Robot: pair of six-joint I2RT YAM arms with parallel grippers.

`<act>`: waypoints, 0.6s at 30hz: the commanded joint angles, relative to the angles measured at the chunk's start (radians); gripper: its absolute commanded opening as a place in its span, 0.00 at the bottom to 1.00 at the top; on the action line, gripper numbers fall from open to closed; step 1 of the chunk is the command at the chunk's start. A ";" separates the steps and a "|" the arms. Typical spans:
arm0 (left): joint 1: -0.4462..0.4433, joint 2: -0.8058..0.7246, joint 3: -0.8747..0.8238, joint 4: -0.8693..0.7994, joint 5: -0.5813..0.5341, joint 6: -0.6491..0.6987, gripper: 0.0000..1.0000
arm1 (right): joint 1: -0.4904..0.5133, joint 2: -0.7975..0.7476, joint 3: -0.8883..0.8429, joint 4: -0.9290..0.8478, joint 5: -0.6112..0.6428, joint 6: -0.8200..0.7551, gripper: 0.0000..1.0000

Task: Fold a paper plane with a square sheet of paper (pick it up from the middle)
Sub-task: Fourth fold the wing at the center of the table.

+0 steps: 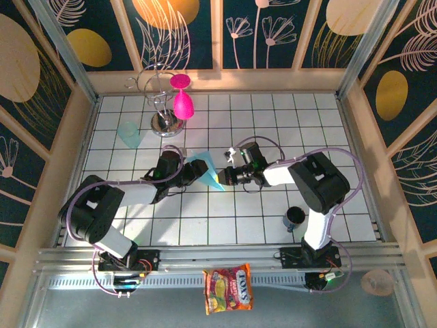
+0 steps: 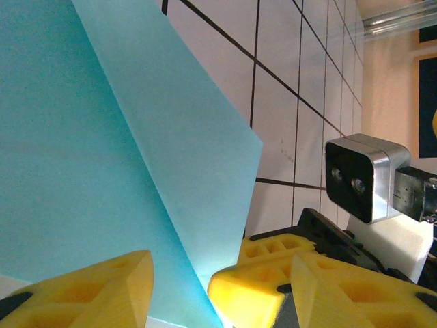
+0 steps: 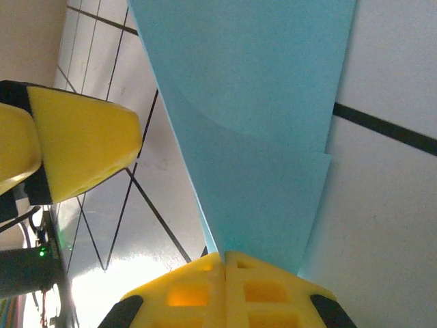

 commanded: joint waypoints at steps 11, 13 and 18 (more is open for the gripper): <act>-0.022 0.061 0.050 0.004 0.000 -0.008 0.58 | -0.046 0.061 -0.036 0.140 -0.164 0.135 0.00; -0.028 0.078 0.081 -0.055 -0.015 0.009 0.56 | -0.045 0.062 -0.046 0.159 -0.170 0.152 0.00; -0.035 0.087 0.091 -0.070 -0.029 0.013 0.53 | -0.046 0.073 -0.058 0.184 -0.180 0.183 0.00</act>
